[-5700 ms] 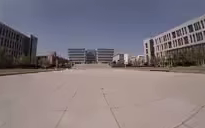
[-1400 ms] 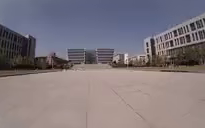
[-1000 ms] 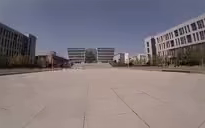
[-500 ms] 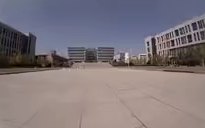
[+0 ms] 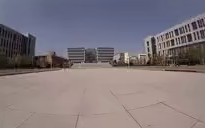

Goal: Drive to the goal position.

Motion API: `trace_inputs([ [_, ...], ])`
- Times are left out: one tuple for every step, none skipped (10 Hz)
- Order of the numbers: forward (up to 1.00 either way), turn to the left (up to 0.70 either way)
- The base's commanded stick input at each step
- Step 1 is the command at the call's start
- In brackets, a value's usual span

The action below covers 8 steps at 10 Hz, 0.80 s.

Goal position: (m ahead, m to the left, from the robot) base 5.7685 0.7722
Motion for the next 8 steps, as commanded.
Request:
trace_inputs([
  [0.70, 0.00],
  [0.70, 0.00],
  [0.70, 0.00],
  [0.70, 0.00],
  [0.70, 0.00],
  [0.70, 0.00],
  [0.70, 0.00],
  [0.70, 0.00],
])
